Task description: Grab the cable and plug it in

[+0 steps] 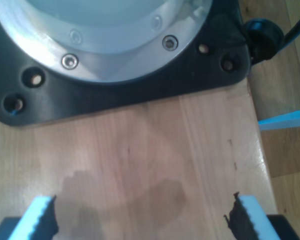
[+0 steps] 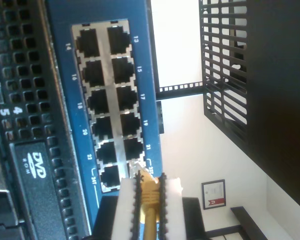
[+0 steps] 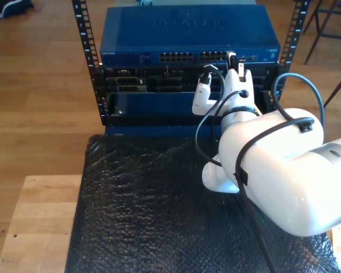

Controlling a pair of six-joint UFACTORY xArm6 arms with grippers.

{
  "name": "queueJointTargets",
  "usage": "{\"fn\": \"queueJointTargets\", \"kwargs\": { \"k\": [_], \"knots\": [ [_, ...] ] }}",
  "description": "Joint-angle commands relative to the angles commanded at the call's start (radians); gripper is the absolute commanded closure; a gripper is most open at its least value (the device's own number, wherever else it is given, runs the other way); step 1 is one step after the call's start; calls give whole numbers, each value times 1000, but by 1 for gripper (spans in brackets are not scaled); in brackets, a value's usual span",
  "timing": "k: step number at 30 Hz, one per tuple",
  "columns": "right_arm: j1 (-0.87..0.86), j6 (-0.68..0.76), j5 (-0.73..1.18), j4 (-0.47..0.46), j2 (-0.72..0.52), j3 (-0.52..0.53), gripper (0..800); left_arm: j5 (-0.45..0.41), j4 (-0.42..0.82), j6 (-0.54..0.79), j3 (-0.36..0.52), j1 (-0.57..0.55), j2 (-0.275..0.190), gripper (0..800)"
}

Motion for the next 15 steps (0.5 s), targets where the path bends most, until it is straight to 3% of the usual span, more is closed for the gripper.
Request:
{"fn": "queueJointTargets", "kwargs": {
  "k": [15],
  "knots": [
    [-25, -2, 9, 0, 14, -26, 800, 0, 0, 0, 0, 0, 0, 0]
  ]
}}
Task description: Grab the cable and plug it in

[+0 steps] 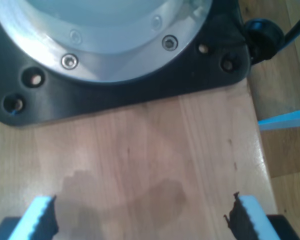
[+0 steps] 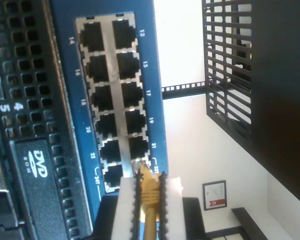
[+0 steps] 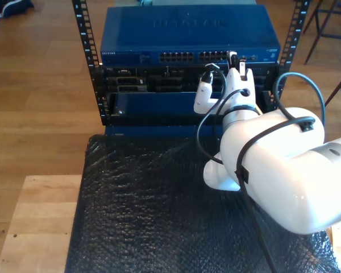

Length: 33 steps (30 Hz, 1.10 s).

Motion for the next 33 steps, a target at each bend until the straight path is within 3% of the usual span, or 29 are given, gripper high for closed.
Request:
{"fn": "queueJointTargets", "kwargs": {
  "k": [30, 33],
  "knots": [
    [-6, 8, 41, -12, -3, -14, 800, 0, 0, 0, 0, 0, 0, 0],
    [-6, 6, 43, -15, -5, -9, 687, 0, 0, 2, 0, 0, 0, 0]
  ]
}}
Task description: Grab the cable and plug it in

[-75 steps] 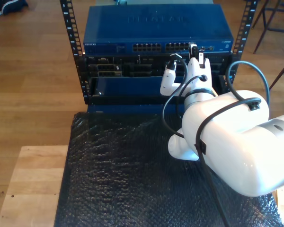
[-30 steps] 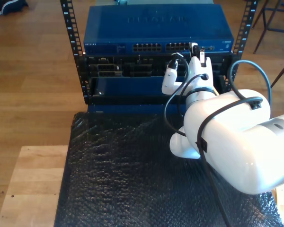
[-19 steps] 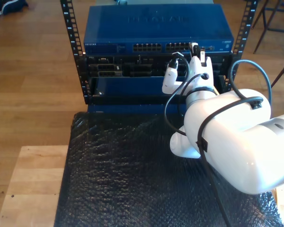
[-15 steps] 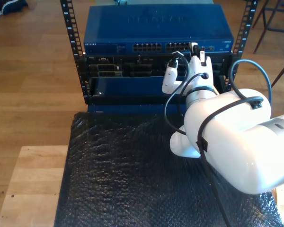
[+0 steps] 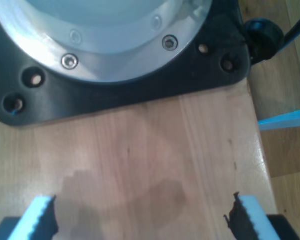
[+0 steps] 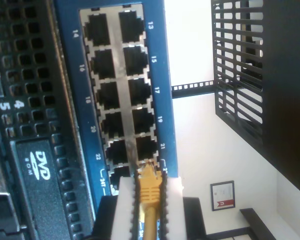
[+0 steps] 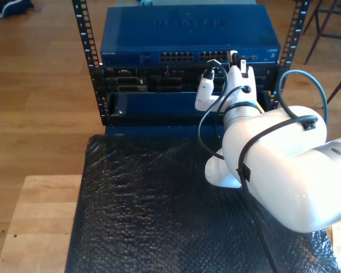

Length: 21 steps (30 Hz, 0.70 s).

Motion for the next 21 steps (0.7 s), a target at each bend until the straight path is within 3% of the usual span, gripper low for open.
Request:
{"fn": "queueJointTargets", "kwargs": {
  "k": [11, 21],
  "knots": [
    [18, 2, 21, 0, -95, 95, 427, 0, 0, 0, 0, 0, 0, 0],
    [49, 2, 71, 2, -140, 169, 369, 0, 0, -2, 0, 0, 0, 0]
  ]
}}
